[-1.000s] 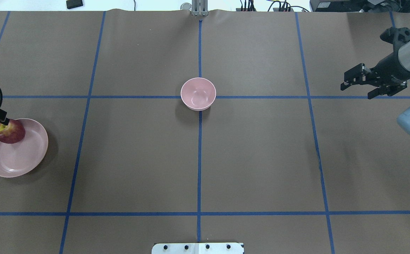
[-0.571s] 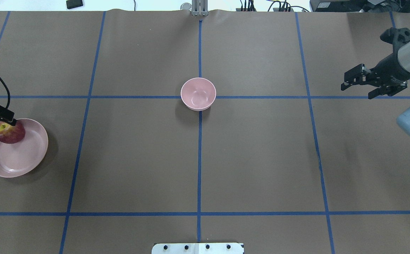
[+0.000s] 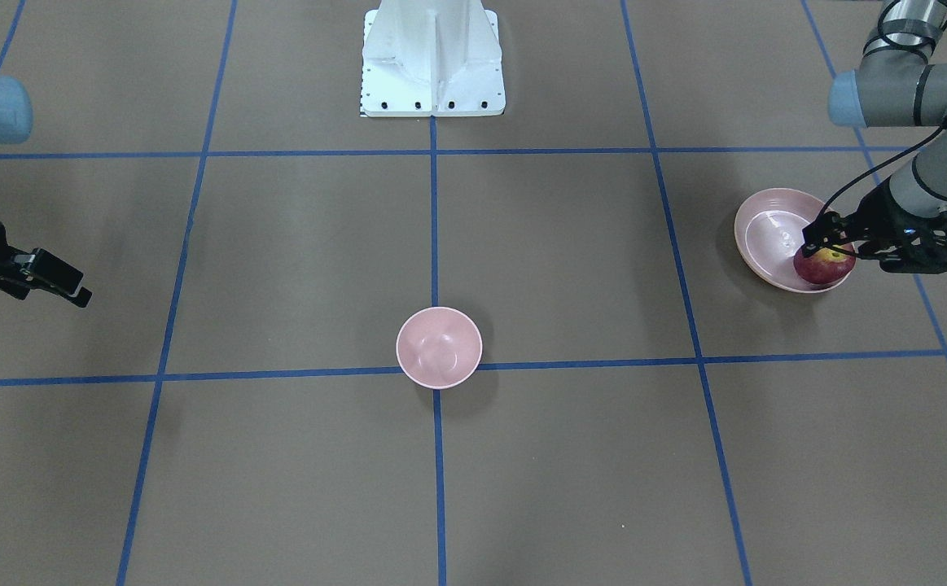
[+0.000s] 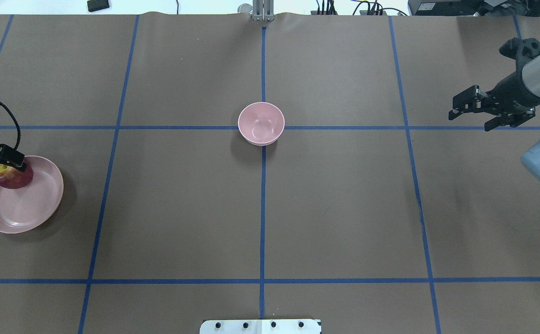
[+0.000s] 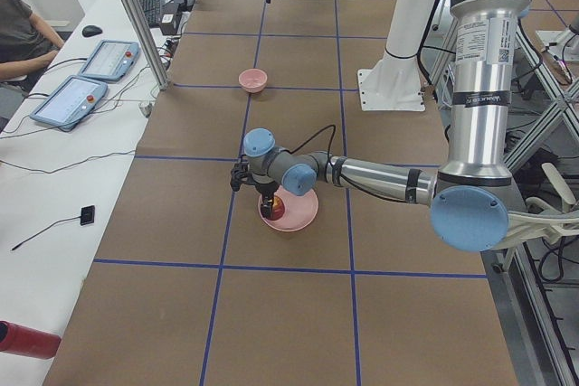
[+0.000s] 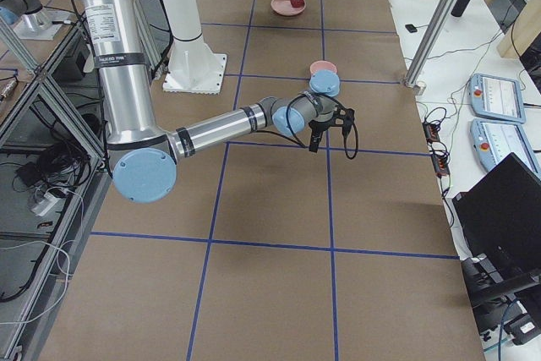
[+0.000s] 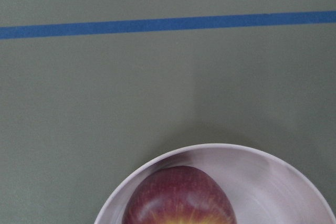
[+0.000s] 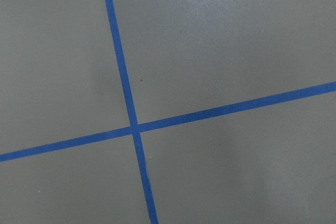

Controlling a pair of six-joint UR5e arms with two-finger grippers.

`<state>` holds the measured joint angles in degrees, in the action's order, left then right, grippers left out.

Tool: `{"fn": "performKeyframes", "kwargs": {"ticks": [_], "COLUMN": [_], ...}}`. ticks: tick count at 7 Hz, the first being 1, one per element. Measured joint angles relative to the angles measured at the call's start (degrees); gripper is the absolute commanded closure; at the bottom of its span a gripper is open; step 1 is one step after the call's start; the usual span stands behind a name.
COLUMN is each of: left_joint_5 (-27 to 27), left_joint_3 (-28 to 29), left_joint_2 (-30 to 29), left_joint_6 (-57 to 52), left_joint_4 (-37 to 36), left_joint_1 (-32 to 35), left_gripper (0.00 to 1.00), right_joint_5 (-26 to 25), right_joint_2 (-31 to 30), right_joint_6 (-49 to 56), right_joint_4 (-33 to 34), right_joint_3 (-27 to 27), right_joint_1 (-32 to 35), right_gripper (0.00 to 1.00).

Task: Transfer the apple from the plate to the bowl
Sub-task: 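Lower the left gripper onto the red apple on the plate and grasp it, then lift the apple with the left gripper and carry it over the pink bowl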

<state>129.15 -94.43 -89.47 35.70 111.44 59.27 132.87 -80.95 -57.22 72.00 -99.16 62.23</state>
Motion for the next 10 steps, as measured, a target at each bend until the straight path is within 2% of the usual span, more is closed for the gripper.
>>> {"fn": "performKeyframes", "kwargs": {"ticks": [3,4,5,8,10], "left_joint_5": [-0.1,-0.1,-0.1,1.5,6.1], "left_joint_3": [1.7,2.5,3.1,2.0,-5.7], "left_joint_2": [-0.5,-1.0,-1.4,-3.3,-5.7], "left_joint_6": [0.0,0.0,-0.1,0.2,0.3], "left_joint_4": [0.2,0.2,0.3,-0.7,-8.0], "left_joint_1": [-1.1,-1.3,-1.5,-1.5,-1.2], "left_gripper": [0.02,0.33,0.99,1.0,1.0], "right_joint_5": [0.0,0.0,0.0,-0.1,-0.8], "right_joint_2": [0.0,0.0,0.0,0.1,0.1], "right_joint_6": [0.1,0.1,0.1,0.0,-0.1], "right_joint_4": [0.0,0.0,0.0,0.0,0.0], "right_joint_3": [0.0,0.0,0.0,0.1,0.1], "right_joint_1": [0.0,0.0,0.0,-0.6,-1.1], "right_gripper": [0.0,0.0,0.0,0.0,0.0]}}
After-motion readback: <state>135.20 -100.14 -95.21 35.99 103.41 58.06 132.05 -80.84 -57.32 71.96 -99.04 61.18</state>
